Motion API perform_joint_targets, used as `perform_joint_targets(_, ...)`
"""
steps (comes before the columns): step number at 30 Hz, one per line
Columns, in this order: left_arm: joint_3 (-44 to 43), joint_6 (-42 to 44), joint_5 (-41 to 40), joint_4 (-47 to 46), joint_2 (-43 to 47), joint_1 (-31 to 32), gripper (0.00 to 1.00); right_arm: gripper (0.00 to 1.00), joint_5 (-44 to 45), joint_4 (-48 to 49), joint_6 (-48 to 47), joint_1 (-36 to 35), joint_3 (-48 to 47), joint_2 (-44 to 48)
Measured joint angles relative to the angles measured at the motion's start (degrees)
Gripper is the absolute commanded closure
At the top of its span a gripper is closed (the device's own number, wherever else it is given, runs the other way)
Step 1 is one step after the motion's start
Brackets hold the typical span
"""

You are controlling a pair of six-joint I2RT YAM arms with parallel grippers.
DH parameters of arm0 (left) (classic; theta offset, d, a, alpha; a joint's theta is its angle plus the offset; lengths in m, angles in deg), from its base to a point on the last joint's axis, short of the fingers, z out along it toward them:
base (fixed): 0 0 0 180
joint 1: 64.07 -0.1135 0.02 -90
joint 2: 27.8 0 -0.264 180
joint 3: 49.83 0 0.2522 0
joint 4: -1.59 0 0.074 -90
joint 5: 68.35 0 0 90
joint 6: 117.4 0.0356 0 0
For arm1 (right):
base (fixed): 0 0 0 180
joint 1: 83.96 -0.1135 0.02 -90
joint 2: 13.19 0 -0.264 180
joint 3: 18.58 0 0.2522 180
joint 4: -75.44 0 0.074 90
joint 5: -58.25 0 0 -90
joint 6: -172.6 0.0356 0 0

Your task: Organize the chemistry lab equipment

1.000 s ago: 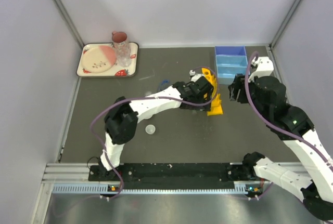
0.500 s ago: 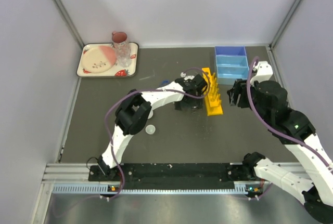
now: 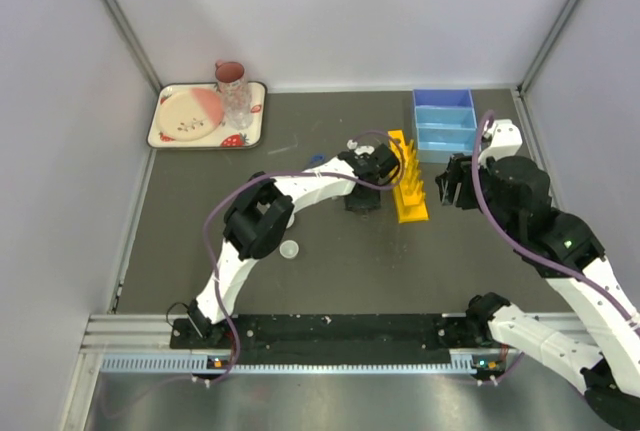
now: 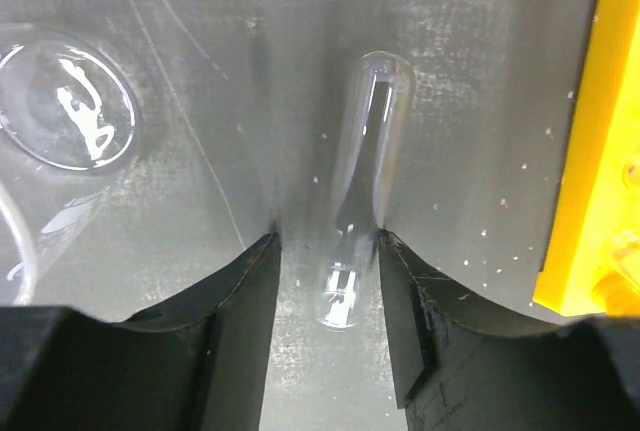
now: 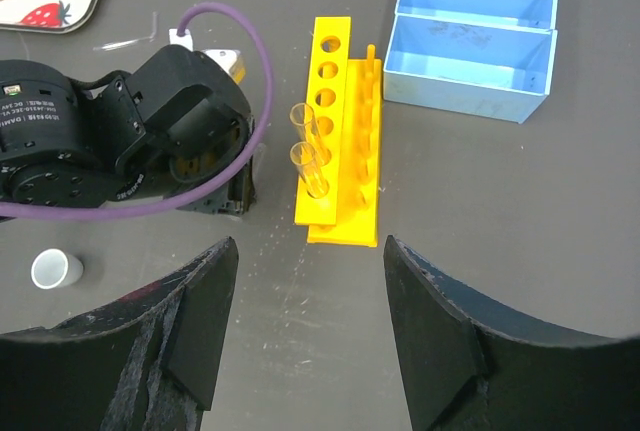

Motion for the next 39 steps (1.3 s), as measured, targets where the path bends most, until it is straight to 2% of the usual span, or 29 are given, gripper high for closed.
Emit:
perform_joint_targets(2,0.68,-0.2,-0.66,-0.17,0.31,0.04,0.62,0.39,-0.07,0.02,0.02,0.0,0.0,0.02)
perform_joint_targets(11,4.13,-0.04,-3.28,-1.73,2.1,0.94,0.85,0.39,-0.59,0.02,0.26,0.0,0.0,0.0)
perform_joint_targets(12,4.42,-0.04,-3.78,-1.95,2.25,1.18,0.94,0.39,-0.7,0.02,0.39,0.0,0.0,0.0)
perform_joint_targets(14,5.33,0.04,-4.26,-2.47,2.73,1.57,1.0,0.39,-1.03,0.09,0.61,0.0,0.0,0.0)
perform_joint_targets(23,10.8,4.66,-3.78,-1.53,6.91,4.87,1.0,0.39,-2.89,0.17,0.83,0.0,0.0,-1.01)
perform_joint_targets(27,14.64,8.7,-1.09,0.04,11.8,7.96,1.0,0.39,-4.68,0.11,0.83,0.0,-0.11,-1.31)
perform_joint_targets(34,22.05,15.45,5.77,-1.2,30.27,11.3,1.0,0.39,-11.76,-1.6,0.74,-0.02,-1.73,-2.82)
perform_joint_targets(39,27.52,19.8,10.88,-3.48,44.52,11.28,1.0,0.39,-21.0,-2.51,1.29,-0.17,-3.74,-2.6)
